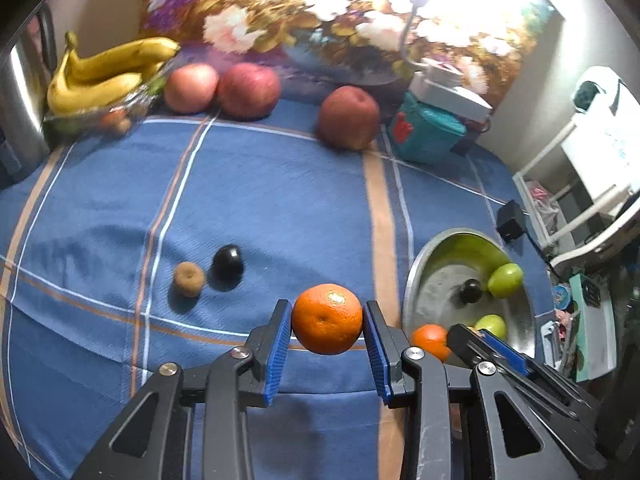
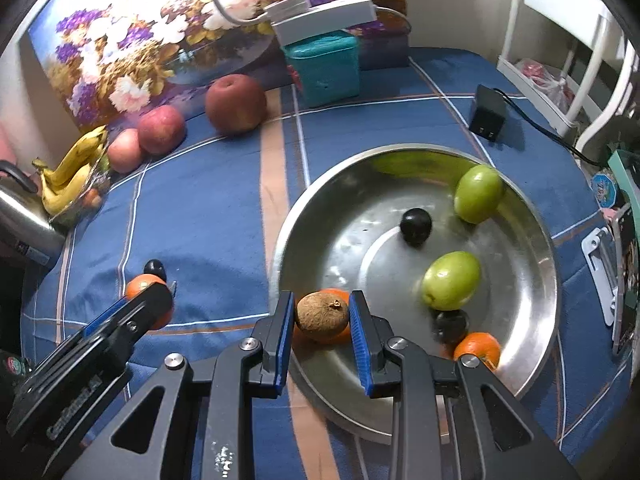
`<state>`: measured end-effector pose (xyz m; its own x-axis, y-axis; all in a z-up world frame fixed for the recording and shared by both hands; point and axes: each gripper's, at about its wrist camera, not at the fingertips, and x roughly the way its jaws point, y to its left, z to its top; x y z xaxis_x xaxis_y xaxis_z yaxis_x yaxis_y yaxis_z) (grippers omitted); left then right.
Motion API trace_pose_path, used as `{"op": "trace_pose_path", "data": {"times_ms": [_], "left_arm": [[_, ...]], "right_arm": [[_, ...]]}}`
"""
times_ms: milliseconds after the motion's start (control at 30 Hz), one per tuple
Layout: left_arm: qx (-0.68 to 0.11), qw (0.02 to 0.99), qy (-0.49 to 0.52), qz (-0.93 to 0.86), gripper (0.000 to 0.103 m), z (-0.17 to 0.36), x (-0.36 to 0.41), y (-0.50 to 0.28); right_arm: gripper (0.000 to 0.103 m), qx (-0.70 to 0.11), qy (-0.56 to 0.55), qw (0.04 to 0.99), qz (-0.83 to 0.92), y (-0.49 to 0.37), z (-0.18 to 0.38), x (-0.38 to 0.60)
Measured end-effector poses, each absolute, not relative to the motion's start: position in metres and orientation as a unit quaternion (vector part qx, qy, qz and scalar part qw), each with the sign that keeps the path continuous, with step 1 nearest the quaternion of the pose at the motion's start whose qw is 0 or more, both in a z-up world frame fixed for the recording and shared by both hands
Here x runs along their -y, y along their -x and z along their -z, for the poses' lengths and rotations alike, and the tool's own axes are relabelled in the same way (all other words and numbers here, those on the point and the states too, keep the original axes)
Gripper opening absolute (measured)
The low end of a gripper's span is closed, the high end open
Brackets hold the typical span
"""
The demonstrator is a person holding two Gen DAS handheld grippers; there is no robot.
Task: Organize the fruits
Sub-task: 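Carry the kiwi with the right tool while the left tool carries the tangerine over the pan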
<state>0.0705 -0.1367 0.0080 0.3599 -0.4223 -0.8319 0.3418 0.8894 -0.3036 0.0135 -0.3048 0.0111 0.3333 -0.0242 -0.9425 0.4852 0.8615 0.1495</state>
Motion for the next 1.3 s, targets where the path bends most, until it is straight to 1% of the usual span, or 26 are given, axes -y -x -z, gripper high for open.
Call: {"op": "trace_pose_path", "data": {"times_ms": [300,567,967,1300], "left_arm": [[-0.501,0.818,-0.002,0.282,0.039,-0.019,0.176,-0.045],[-0.504,0.805,-0.033,0.312,0.039,-0.015,0.205,-0.026],[-0.531,0.778,-0.058,0.331,0.039,0.005,0.228,-0.013],[-0.55,0.763,-0.061,0.335,0.039,0.017,0.234,-0.01]], "right_arm": [[0.029,-0.539,-0.243,0.779,0.209,0.006,-0.013,0.344],[0.029,-0.53,-0.264,0.772,0.231,0.021,-0.016,0.366],[0.029,-0.561,-0.29,0.746,0.21,0.02,0.002,0.366],[0.029,-0.578,-0.289,0.735,0.205,0.018,0.01,0.363]]}}
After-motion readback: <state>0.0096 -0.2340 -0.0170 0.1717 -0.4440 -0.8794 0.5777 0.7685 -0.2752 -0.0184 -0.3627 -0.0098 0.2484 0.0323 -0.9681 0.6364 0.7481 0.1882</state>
